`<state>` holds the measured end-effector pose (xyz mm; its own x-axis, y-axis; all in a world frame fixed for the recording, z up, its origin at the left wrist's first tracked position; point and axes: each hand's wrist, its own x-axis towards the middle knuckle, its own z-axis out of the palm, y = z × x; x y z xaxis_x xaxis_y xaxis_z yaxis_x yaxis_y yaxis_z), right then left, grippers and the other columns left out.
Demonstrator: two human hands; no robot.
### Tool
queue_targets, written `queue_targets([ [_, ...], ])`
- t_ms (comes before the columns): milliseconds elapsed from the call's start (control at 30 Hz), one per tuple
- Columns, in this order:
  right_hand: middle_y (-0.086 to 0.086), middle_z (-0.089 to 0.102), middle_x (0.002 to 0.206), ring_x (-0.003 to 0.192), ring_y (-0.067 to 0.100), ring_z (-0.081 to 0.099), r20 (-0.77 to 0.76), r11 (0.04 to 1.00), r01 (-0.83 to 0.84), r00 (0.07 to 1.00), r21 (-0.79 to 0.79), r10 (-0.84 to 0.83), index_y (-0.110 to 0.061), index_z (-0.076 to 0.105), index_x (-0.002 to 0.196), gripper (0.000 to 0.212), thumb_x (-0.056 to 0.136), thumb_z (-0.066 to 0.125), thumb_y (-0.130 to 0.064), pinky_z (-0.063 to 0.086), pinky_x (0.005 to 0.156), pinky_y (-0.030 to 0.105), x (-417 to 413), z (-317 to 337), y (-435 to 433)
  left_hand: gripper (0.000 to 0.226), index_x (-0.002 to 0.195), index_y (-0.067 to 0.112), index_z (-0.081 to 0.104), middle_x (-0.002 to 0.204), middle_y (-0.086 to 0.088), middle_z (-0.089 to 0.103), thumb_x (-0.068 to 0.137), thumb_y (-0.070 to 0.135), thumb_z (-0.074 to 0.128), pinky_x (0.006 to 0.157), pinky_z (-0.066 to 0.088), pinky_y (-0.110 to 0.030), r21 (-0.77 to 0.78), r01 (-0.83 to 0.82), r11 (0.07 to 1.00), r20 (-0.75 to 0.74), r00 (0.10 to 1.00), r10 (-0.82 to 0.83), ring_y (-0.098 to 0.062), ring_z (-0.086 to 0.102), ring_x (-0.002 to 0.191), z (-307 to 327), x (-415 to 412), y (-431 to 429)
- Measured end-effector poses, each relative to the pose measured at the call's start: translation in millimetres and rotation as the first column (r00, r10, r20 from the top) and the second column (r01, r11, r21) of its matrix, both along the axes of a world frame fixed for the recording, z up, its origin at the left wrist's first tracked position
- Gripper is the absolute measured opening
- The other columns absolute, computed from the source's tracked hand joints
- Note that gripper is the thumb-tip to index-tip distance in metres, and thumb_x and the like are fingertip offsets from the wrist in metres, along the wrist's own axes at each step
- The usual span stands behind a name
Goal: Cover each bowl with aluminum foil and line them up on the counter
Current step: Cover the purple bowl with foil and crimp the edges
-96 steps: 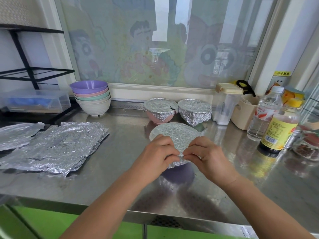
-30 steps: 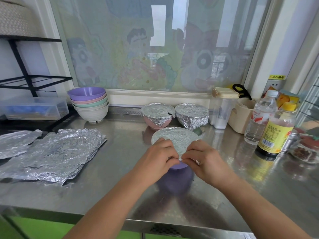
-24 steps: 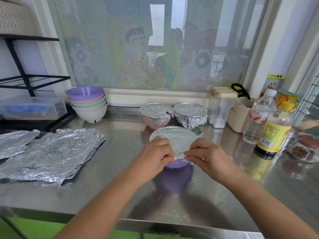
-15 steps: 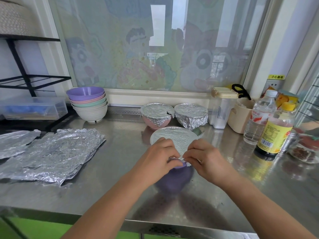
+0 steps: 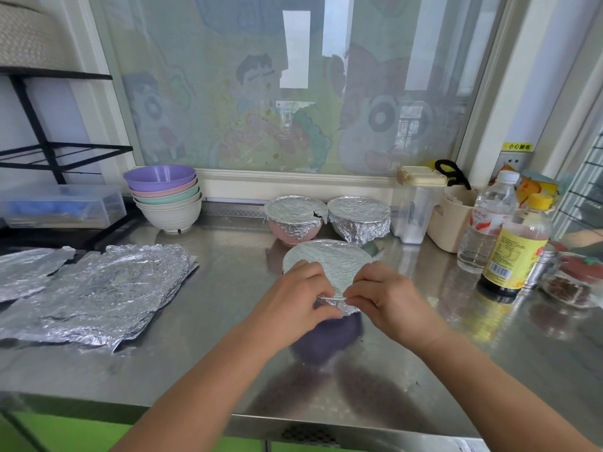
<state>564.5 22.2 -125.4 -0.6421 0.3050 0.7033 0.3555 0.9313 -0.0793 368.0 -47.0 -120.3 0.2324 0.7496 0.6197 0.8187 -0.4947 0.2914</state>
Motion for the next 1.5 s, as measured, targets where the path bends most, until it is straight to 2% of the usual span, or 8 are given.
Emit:
queue_targets([
  [167, -0.001, 0.06, 0.081, 0.075, 0.021, 0.058, 0.036, 0.999, -0.036, 0.999, -0.037, 0.038, -0.014, 0.076, 0.086, 0.025, 0.089, 0.059, -0.032, 0.043, 0.07, 0.025, -3.4, 0.6, -4.4, 0.018, 0.067, 0.014, 0.064, 0.073, 0.011, 0.049, 0.073, 0.019, 0.08, 0.065, 0.031, -0.017, 0.006, -0.02, 1.0, 0.028, 0.999, 0.02, -0.004, 0.038, 0.075, 0.9, 8.3, 2.9],
  [400, -0.002, 0.062, 0.085, 0.078, 0.022, 0.058, 0.061, 1.0, 0.021, 0.998, -0.024, -0.019, -0.016, 0.076, 0.087, 0.01, 0.084, 0.069, -0.022, 0.047, 0.07, 0.031, 12.3, 3.6, 6.4, 0.018, 0.069, 0.014, 0.064, 0.076, 0.015, 0.05, 0.074, 0.018, 0.08, 0.07, 0.032, -0.007, -0.035, 0.027, 0.999, 0.023, 0.999, -0.027, -0.004, 0.044, 0.075, 5.1, -9.6, 2.5],
  [667, 0.0, 0.059, 0.082, 0.075, 0.022, 0.054, 0.085, 1.0, -0.005, 0.996, 0.012, 0.003, -0.014, 0.072, 0.083, 0.006, 0.086, 0.068, -0.018, 0.044, 0.07, 0.03, -1.1, 5.5, -0.2, 0.019, 0.072, 0.013, 0.066, 0.075, 0.006, 0.054, 0.071, 0.022, 0.082, 0.067, 0.037, -0.024, 0.017, -0.014, 1.0, 0.013, 1.0, 0.013, -0.009, 0.043, 0.078, 3.0, 13.0, 5.1],
  [900, -0.001, 0.062, 0.084, 0.077, 0.021, 0.058, 0.074, 0.999, 0.039, 0.996, 0.02, -0.041, -0.016, 0.076, 0.086, 0.01, 0.083, 0.071, -0.023, 0.05, 0.067, 0.033, 15.0, 4.7, 10.1, 0.02, 0.067, 0.012, 0.063, 0.073, 0.006, 0.056, 0.071, 0.014, 0.082, 0.066, 0.035, -0.018, 0.021, -0.005, 1.0, 0.003, 1.0, 0.005, -0.005, 0.041, 0.076, 4.7, 2.2, 6.2],
  [1100, -0.003, 0.06, 0.08, 0.073, 0.022, 0.056, 0.051, 0.998, 0.042, 0.998, 0.052, -0.045, -0.016, 0.073, 0.08, 0.005, 0.083, 0.071, -0.019, 0.047, 0.066, 0.033, 8.5, 2.8, 7.7, 0.023, 0.072, 0.014, 0.068, 0.075, 0.006, 0.055, 0.071, 0.032, 0.082, 0.067, 0.038, -0.022, 0.025, -0.04, 0.999, 0.032, 0.999, 0.039, -0.009, 0.046, 0.076, 0.4, 7.7, 6.7],
  [1233, -0.001, 0.059, 0.08, 0.073, 0.022, 0.055, 0.071, 0.998, 0.033, 0.997, 0.06, -0.038, -0.016, 0.073, 0.081, 0.009, 0.085, 0.069, -0.022, 0.046, 0.065, 0.032, -0.5, 0.9, 2.1, 0.017, 0.069, 0.012, 0.066, 0.074, 0.003, 0.055, 0.073, 0.02, 0.081, 0.064, 0.043, -0.03, 0.045, -0.058, 0.997, -0.032, 0.998, 0.06, -0.017, 0.05, 0.076, 0.5, 16.0, 6.4],
  [1400, -0.001, 0.062, 0.084, 0.076, 0.023, 0.059, 0.065, 0.998, 0.052, 0.996, 0.038, -0.054, -0.016, 0.076, 0.087, 0.012, 0.081, 0.072, -0.025, 0.052, 0.065, 0.034, 8.7, 3.0, 10.1, 0.016, 0.067, 0.01, 0.065, 0.075, 0.002, 0.056, 0.076, 0.016, 0.078, 0.066, 0.028, -0.015, 0.016, -0.019, 1.0, -0.04, 0.999, 0.02, -0.006, 0.037, 0.078, 6.7, 1.7, 6.6],
  [1500, -0.001, 0.063, 0.079, 0.072, 0.024, 0.059, 0.075, 0.997, 0.047, 0.996, 0.057, -0.051, -0.016, 0.077, 0.083, 0.011, 0.078, 0.073, -0.024, 0.052, 0.061, 0.033, 7.2, 3.5, 11.9, 0.014, 0.069, 0.01, 0.067, 0.076, 0.002, 0.057, 0.077, 0.017, 0.077, 0.067, 0.028, -0.013, 0.01, -0.006, 1.0, -0.05, 0.999, 0.006, -0.008, 0.04, 0.078, 7.2, -4.6, 7.3],
])
